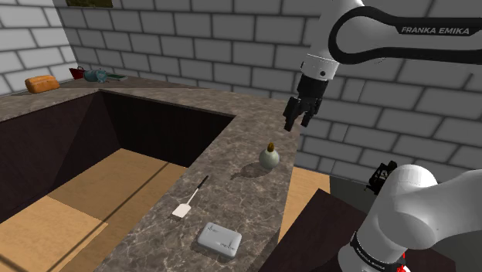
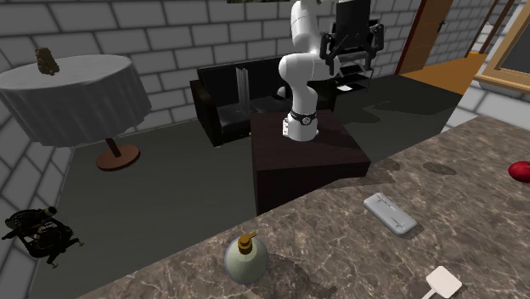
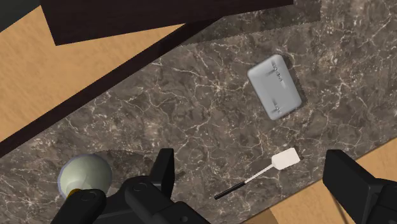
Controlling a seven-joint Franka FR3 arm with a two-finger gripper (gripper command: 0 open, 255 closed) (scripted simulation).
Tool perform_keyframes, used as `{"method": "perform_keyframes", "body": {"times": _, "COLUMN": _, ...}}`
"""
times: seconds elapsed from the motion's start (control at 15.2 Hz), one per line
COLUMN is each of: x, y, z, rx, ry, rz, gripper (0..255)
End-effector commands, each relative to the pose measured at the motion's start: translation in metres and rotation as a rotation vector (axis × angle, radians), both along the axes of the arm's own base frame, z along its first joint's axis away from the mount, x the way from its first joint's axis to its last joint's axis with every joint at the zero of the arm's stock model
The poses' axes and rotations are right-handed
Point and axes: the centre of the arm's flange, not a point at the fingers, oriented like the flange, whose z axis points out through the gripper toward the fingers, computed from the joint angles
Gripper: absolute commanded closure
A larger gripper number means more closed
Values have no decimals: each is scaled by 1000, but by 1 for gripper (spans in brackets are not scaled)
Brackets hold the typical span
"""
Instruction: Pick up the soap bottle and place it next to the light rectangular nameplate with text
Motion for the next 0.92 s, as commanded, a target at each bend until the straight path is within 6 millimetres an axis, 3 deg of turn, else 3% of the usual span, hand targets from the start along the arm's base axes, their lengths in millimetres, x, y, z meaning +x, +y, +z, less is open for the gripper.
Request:
{"method": "perform_keyframes", "body": {"times": 0.0, "x": 0, "y": 0, "z": 0, "rx": 0, "ry": 0, "rz": 0, "gripper": 0}}
{"method": "perform_keyframes", "body": {"times": 0.86, "x": 104, "y": -90, "z": -104, "rx": -30, "ry": 52, "rz": -54, "gripper": 0}}
